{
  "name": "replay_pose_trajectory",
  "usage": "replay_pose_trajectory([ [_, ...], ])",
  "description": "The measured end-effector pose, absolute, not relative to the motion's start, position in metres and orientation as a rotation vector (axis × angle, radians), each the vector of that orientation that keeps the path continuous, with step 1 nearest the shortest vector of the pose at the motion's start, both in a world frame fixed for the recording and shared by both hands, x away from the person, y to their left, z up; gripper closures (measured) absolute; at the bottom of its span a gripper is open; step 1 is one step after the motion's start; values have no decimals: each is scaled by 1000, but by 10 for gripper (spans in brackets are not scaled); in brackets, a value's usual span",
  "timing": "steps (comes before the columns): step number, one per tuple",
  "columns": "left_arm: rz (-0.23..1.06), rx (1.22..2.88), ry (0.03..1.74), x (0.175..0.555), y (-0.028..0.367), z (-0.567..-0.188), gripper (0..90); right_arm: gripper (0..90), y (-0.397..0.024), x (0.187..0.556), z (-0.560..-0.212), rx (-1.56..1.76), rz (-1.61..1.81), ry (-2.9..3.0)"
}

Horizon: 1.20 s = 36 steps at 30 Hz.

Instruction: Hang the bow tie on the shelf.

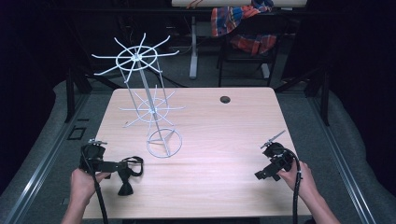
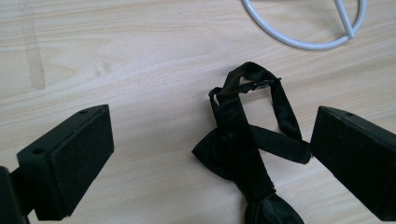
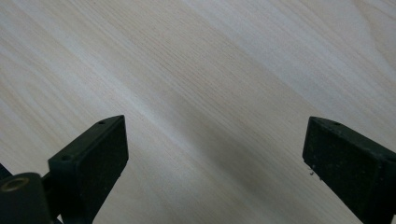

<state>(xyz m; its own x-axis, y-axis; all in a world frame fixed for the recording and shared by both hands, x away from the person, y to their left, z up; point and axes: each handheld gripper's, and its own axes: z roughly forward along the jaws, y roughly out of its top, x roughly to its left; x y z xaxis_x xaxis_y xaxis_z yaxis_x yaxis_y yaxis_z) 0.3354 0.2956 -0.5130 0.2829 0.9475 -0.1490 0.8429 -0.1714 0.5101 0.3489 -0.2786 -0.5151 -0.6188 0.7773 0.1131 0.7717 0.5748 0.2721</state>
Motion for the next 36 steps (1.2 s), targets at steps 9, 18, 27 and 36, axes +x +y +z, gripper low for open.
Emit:
replay_pose_trajectory([
  [9,206,2043,1587,347,292,-517,272,67,-279,349,-517,1382,475,2770],
  [18,190,2048,1570,357,290,-520,424,70,-279,349,-518,1393,465,2766],
  [27,118,2093,1554,363,290,-530,569,71,-279,349,-518,1365,442,2772],
  [36,143,2102,1526,361,287,-522,852,73,-280,348,-516,1379,447,2769],
])
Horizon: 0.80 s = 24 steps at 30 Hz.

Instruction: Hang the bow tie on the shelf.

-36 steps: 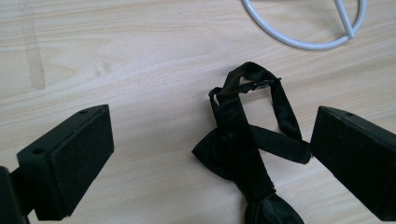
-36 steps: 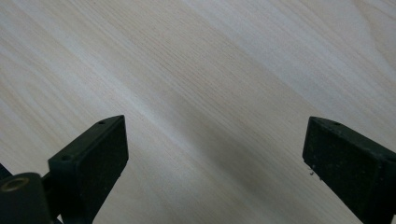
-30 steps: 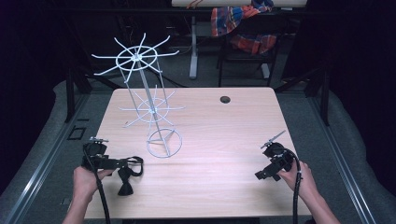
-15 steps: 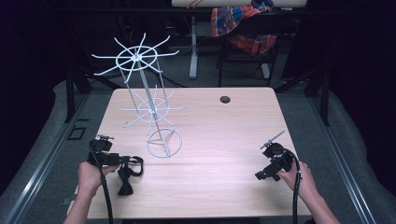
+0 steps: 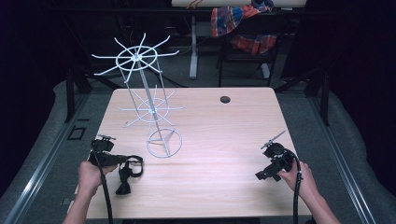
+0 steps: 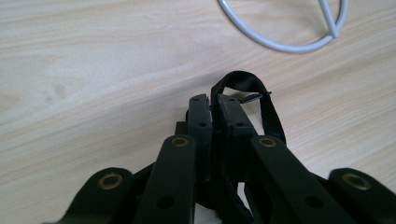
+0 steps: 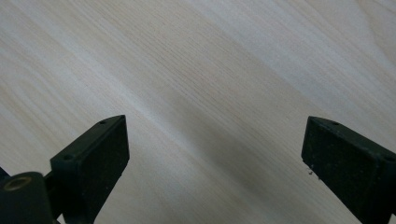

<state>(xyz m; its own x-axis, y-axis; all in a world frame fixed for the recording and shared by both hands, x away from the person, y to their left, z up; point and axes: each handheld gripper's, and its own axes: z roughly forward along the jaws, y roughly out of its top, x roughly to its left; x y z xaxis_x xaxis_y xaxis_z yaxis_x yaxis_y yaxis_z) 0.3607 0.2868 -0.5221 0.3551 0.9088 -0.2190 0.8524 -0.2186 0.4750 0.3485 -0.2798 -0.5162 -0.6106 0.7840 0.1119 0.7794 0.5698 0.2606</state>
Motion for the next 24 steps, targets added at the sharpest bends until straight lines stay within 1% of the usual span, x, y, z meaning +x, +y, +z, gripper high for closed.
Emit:
replay_pose_trajectory([
  [13,243,2040,1497,339,293,-500,871,75,-279,348,-515,1368,472,2766],
  [20,274,2014,1486,336,297,-491,874,75,-278,347,-517,1400,505,2735],
  [24,291,2004,1480,334,297,-486,874,75,-279,349,-516,1371,468,2760],
])
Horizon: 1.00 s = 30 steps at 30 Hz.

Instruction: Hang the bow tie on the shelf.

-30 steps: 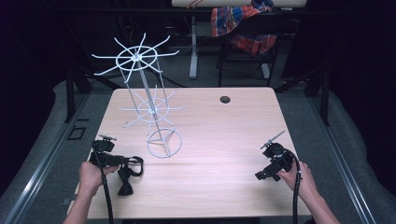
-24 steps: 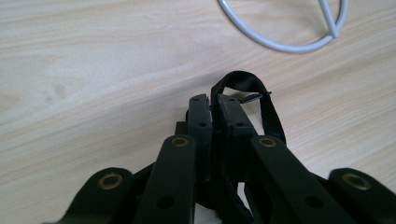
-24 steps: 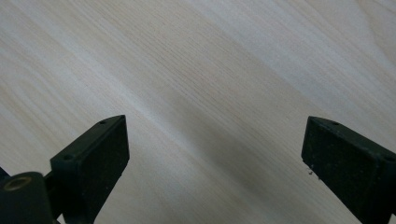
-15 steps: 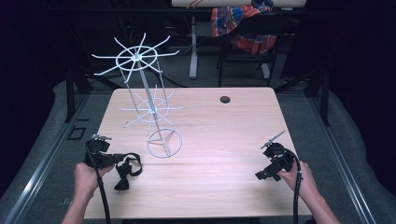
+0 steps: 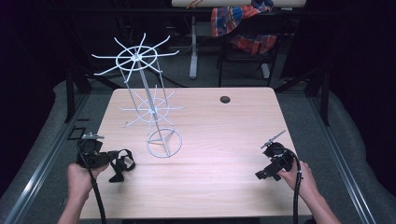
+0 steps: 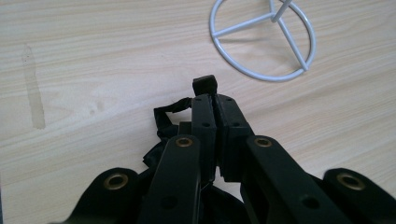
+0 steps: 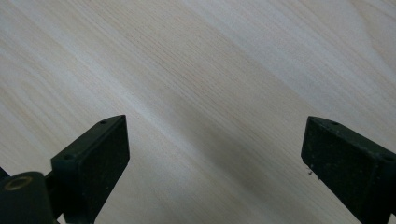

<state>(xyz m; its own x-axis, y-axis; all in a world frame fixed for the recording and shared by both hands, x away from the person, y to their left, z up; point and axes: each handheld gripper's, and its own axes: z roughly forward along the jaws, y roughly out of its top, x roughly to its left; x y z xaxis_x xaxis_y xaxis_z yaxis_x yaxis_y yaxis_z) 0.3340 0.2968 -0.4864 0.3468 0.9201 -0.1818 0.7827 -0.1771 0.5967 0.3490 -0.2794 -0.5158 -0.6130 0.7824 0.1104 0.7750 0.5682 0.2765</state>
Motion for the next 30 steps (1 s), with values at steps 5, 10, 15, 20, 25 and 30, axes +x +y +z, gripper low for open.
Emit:
replay_pose_trajectory([
  [5,315,1995,1478,333,297,-481,875,75,-279,349,-516,1380,480,2752],
  [10,327,1967,1493,333,297,-476,875,75,-279,349,-516,1382,480,2751],
  [15,342,1945,1503,333,299,-471,875,75,-279,349,-516,1380,480,2751],
  [20,363,1924,1511,334,301,-466,875,75,-279,349,-516,1380,477,2751],
  [25,381,1914,1504,336,301,-463,874,75,-280,350,-516,1371,462,2762],
  [30,400,1900,1499,338,301,-458,874,75,-279,350,-516,1372,466,2762],
])
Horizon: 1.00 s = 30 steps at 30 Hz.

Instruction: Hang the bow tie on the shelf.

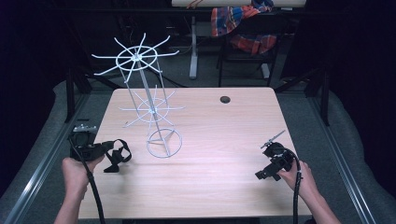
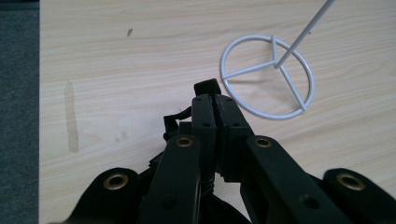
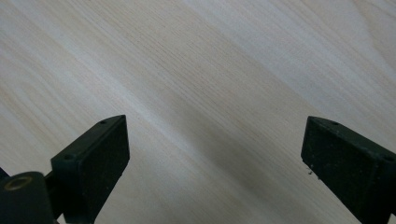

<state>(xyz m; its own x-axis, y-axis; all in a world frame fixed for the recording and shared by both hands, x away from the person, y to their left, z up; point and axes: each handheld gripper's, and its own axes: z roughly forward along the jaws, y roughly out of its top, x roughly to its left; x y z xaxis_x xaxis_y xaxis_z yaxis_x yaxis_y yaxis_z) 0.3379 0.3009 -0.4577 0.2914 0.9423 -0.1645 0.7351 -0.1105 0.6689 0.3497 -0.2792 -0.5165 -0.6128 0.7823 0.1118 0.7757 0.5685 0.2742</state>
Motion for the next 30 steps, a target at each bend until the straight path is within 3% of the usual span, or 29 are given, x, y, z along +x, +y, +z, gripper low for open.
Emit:
replay_pose_trajectory([
  [30,502,1848,1481,345,308,-435,877,76,-278,349,-519,1419,509,2733],
])
